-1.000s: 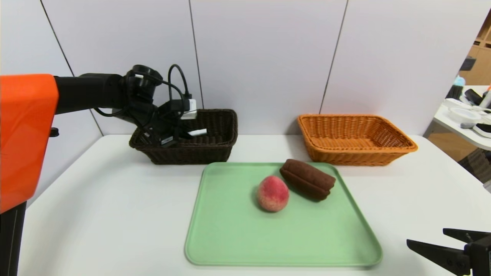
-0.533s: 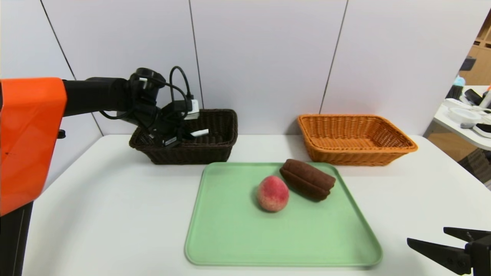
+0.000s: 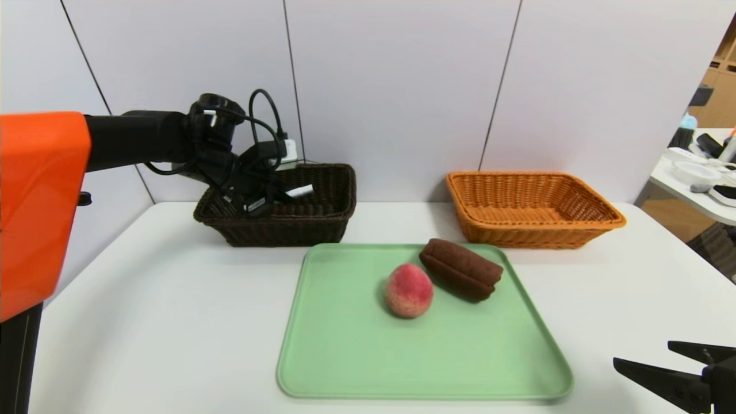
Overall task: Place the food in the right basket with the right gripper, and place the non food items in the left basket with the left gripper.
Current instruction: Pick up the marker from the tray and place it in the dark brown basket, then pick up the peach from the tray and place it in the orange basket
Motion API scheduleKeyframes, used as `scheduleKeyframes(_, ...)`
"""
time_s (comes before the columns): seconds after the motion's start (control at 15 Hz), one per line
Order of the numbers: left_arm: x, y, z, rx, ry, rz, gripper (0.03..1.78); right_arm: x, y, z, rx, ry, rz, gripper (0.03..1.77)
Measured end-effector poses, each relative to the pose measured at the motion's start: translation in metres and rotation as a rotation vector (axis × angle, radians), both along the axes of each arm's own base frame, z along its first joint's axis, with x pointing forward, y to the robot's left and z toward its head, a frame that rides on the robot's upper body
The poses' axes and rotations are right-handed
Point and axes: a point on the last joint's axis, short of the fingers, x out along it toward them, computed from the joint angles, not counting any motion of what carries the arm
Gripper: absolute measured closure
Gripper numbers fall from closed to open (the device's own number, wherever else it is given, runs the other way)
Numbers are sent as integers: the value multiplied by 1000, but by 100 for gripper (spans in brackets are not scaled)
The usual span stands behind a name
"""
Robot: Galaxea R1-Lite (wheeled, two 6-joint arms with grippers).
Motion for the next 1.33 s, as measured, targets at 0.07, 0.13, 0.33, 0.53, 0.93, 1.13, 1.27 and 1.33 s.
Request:
scheduleKeyframes(0.07, 0, 0, 0, 0, 1, 1, 144, -1, 0, 0, 0, -4, 0, 9)
scheduleKeyframes(0.13, -1, 0, 1, -2, 1, 2, 129, -2, 0, 1, 1, -8, 1, 9)
scheduleKeyframes(0.33, -1, 0, 1, -9, 5, 8, 91, -3, 0, 0, 2, -9, 1, 9)
scheduleKeyframes(0.53, -3, 0, 7, -38, 15, 33, 64, -3, 0, 0, 2, -11, 1, 9)
scheduleKeyframes(0.93, -26, -11, 51, -356, 147, 255, 36, -3, 0, 1, 4, -15, 2, 9)
scheduleKeyframes(1.13, -50, -12, 75, -533, 299, 417, 28, -3, 0, 3, 5, -22, 2, 9)
scheduleKeyframes(1.27, -68, -9, 85, -584, 397, 529, 24, -3, -1, 2, 5, -21, -3, 9)
scheduleKeyframes(1.33, -77, -7, 89, -600, 438, 580, 22, -3, -1, 2, 4, -20, -6, 9)
